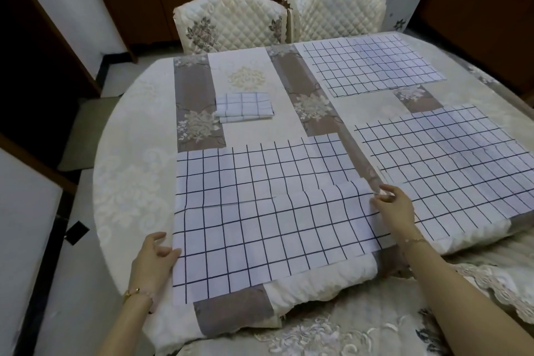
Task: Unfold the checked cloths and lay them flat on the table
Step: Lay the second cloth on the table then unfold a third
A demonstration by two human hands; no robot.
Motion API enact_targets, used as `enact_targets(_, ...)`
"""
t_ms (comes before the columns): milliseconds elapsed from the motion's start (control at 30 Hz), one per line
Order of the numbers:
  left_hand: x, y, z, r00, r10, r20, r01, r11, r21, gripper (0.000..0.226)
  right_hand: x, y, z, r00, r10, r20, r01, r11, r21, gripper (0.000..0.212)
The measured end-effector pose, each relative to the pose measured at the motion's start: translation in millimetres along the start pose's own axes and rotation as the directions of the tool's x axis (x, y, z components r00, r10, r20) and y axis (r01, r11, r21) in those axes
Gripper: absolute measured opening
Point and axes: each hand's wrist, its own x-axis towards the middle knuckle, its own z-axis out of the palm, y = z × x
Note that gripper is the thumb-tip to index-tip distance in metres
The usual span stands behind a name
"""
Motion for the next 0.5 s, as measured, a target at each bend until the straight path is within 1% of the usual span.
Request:
enact_targets(100, -2.4, -0.9, 4.5, 1.0, 0.019, -0.007, -0.019, 0.996, 0.092, 0.05, 2.1, 3.9, 2.9, 1.0, 0.004, -0.019, -0.005, 0.998, -0.058, 0.038)
enact_targets(167, -5.4, -1.4, 7.9, 0.997, 0.076, -0.018, -0.07, 0.969, 0.236, 0.051, 0.2, 6.0, 4.2, 1.0, -0.003, -0.016, 0.001, 0.994, -0.105, 0.038)
enact_targets(200, -7.2, -1.1, 9.2, 0.992, 0.123, -0.037, -0.103, 0.935, 0.339, 0.051, 0.3, 9.2, 5.4, 0.999, -0.04, -0.027, 0.035, 0.983, -0.18, 0.039)
enact_targets(233, -7.9, -1.6, 11.0, 0.982, 0.181, -0.059, -0.138, 0.89, 0.435, 0.05, 0.4, 12.1, 7.1, 0.994, -0.097, -0.045, 0.079, 0.95, -0.301, 0.039)
enact_targets(267, -8.5, -1.4, 13.6, 0.965, 0.251, -0.072, -0.183, 0.845, 0.503, 0.047, 0.1, 14.4, 9.4, 0.984, -0.171, -0.054, 0.132, 0.894, -0.427, 0.038)
enact_targets(300, -8.9, -0.6, 18.1, 0.942, 0.328, -0.065, -0.245, 0.81, 0.533, 0.043, -1.1, 14.8, 12.6, 0.965, -0.258, -0.053, 0.194, 0.831, -0.521, 0.034)
enact_targets(333, -9.0, 0.4, 24.2, 0.91, 0.413, -0.035, -0.328, 0.771, 0.546, 0.037, -3.5, 12.2, 16.7, 0.939, -0.342, -0.03, 0.265, 0.779, -0.568, 0.03)
enact_targets(400, -11.4, 4.3, 41.0, 0.814, 0.575, 0.076, -0.509, 0.646, 0.569, 0.028, -13.1, -0.3, 27.5, 0.872, -0.483, 0.077, 0.439, 0.702, -0.561, 0.028)
enact_targets(433, -12.5, 6.3, 50.5, 0.766, 0.626, 0.15, -0.583, 0.576, 0.573, 0.031, -17.9, -5.2, 34.9, 0.827, -0.54, 0.154, 0.532, 0.665, -0.525, 0.029)
enact_targets(500, -14.4, 11.1, 68.6, 0.692, 0.65, 0.315, -0.684, 0.45, 0.574, 0.045, -27.2, -15.2, 50.3, 0.726, -0.613, 0.311, 0.678, 0.565, -0.47, 0.03)
